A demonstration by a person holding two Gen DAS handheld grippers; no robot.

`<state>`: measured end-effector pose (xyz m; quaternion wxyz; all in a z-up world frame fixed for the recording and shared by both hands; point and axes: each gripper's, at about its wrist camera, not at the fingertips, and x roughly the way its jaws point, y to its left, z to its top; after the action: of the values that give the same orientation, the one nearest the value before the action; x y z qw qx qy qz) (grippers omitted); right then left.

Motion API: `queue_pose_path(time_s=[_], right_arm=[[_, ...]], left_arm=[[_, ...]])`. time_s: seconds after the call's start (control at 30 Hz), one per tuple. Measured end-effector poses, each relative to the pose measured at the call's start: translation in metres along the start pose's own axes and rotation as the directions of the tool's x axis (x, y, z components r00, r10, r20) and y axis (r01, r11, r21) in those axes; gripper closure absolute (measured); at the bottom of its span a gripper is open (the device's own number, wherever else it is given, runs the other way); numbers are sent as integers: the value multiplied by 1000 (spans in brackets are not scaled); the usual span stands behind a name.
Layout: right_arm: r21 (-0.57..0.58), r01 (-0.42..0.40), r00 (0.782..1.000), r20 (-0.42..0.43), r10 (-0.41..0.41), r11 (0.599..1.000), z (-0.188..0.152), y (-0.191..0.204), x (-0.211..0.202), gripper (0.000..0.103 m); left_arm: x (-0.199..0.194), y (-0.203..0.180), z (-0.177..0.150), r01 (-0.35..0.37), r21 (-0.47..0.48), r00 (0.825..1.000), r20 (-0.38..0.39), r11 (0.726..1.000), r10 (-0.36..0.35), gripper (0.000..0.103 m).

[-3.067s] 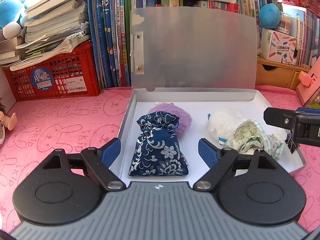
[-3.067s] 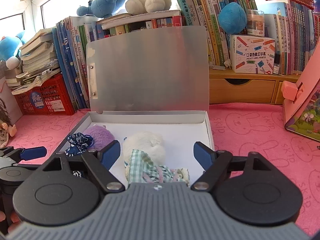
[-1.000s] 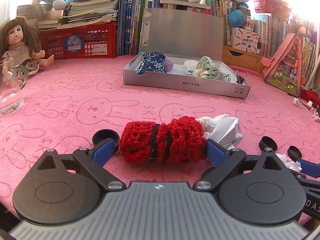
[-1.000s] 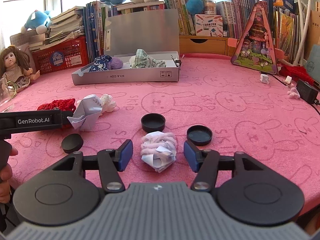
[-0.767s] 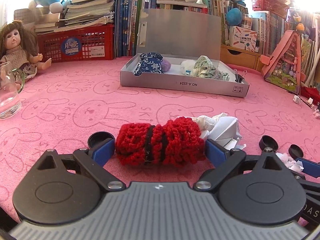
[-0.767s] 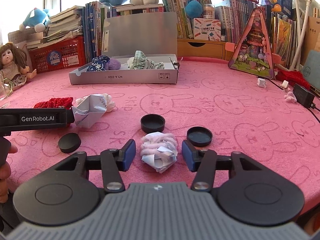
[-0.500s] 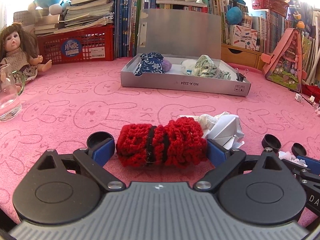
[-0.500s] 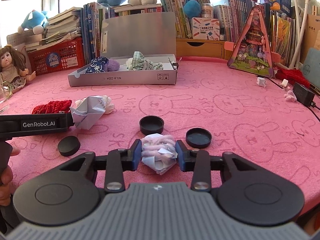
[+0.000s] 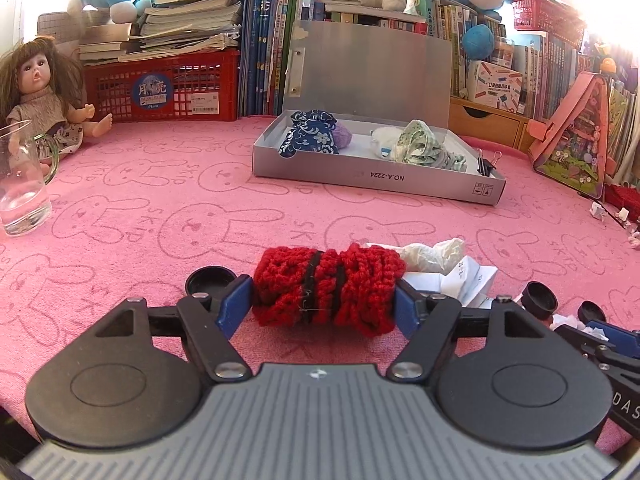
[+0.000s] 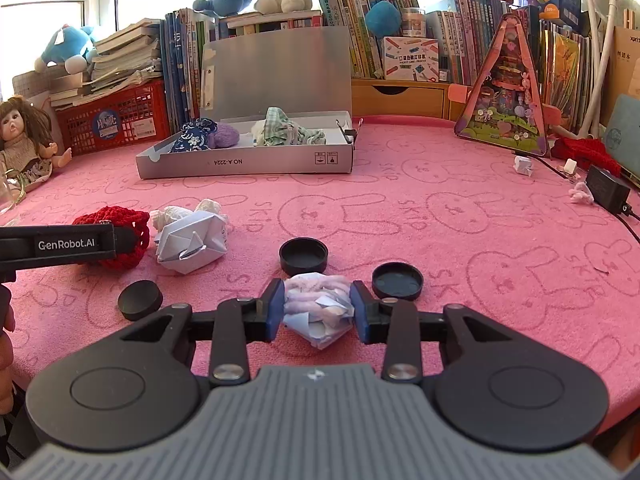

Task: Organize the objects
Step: 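Lift the red roll with the left tool while the right tool carries the pink-white cloth to the box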

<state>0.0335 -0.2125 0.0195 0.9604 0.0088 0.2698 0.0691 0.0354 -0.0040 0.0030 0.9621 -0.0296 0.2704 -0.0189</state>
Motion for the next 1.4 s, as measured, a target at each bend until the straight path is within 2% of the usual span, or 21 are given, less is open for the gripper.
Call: queue_pose_path(time_s=[0.1,0.6,0.63,0.67,0.7,0.77,1.0,1.13,1.23,1.3,1.33,1.4], right_arm=[[2,-1,1000,6,1,1000,2,-1,-1,63],[9,-3,1000,20,3,1000,3,-3,-4,63],[7,-1,1000,17,0,1000,3,-3,-3,62],[6,3,1000,13,-3,1000,2,-3,-2,56],[8,3,1000,10,-3,1000,1,-3,-2,56],[14,10,1000,3,-10,1000,-1,-4,0,43],[4,28,1000,3,-28,1000,-5,-2,4,41],[-27,30,1000,8,-30,999,-7,2,6,38],[-47,29,1000,11,-28,998,-7,6,5,51],[-44,20,1000,11,-20,999,-6,5,4,58],[-41,19,1000,12,-19,999,-5,5,4,63],[-30,6,1000,12,-6,1000,-3,3,3,63]], left_arm=[[-3,-1,1,-1,4,1000,11,1000,1,32],[-17,-3,0,-6,22,999,45,1000,5,33],[-17,-3,0,-6,22,999,43,1000,5,33],[-17,-3,-1,-6,23,999,41,1000,5,33],[-16,-4,-2,-6,26,999,39,1000,5,32],[-14,-4,-3,-12,34,999,34,999,11,31],[-3,-8,-5,-35,72,999,41,997,32,21],[6,-10,-7,-40,85,999,25,996,38,19],[10,-11,-10,-51,97,999,23,994,49,19],[7,-11,-11,-59,93,998,39,994,56,29],[5,-10,-10,-59,90,997,47,994,55,31],[2,-6,-8,-40,72,998,48,997,37,33]])
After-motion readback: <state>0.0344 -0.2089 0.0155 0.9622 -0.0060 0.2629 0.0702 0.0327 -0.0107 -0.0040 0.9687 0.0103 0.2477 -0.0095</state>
